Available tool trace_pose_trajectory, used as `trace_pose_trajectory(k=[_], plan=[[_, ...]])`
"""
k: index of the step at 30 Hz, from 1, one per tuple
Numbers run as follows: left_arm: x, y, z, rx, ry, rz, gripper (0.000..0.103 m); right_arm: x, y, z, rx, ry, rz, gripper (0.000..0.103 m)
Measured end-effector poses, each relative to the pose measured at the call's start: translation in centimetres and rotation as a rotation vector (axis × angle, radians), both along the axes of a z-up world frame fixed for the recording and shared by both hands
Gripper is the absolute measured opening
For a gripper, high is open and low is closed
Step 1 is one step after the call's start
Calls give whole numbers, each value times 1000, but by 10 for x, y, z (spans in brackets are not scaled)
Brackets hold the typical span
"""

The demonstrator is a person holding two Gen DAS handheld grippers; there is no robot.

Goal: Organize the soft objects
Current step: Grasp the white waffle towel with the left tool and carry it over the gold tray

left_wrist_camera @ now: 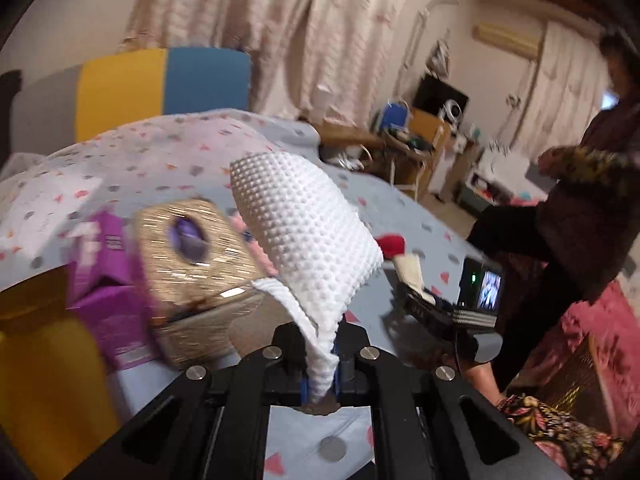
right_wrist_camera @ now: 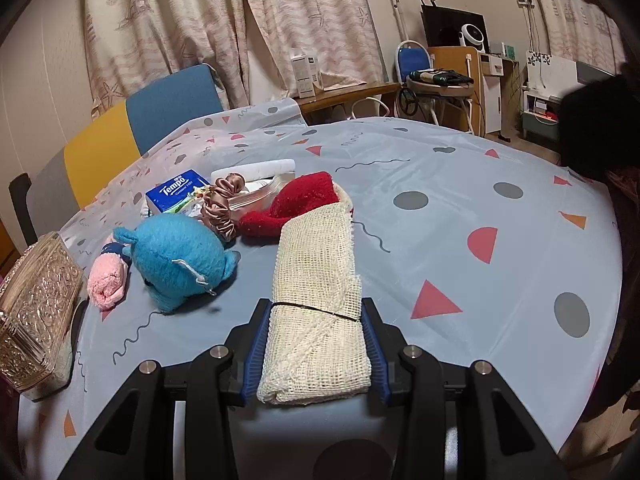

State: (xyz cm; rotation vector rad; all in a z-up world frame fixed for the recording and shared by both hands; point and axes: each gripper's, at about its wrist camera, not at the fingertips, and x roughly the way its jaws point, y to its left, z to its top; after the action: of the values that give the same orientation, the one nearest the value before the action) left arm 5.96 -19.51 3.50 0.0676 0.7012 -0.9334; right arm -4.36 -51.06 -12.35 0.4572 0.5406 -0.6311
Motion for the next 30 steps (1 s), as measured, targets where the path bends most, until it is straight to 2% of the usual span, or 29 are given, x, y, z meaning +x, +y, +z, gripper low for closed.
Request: trace_pose_trajectory(k=[4, 7, 11, 18, 23, 26, 30], plan=[[9, 50, 18, -32, -21, 81, 8, 3, 2, -1, -19, 23, -2, 44], [12, 82, 13, -25, -20, 138, 8, 5, 3, -1, -36, 45, -3, 44], [23, 126, -7, -13, 59, 246, 8, 10, 11, 1, -86, 92, -3, 43], [46, 184, -45, 37, 142, 400, 8, 22, 37, 3, -198, 174, 88, 43], [81, 216, -70, 96, 204, 499, 9, 24, 78, 11, -214, 216, 206, 43], [102, 232, -79, 123, 218, 543, 9, 23, 112, 24, -224, 209, 306, 43], [124, 248, -89, 133, 247, 586, 9, 16, 155, 44, -183, 168, 400, 43]])
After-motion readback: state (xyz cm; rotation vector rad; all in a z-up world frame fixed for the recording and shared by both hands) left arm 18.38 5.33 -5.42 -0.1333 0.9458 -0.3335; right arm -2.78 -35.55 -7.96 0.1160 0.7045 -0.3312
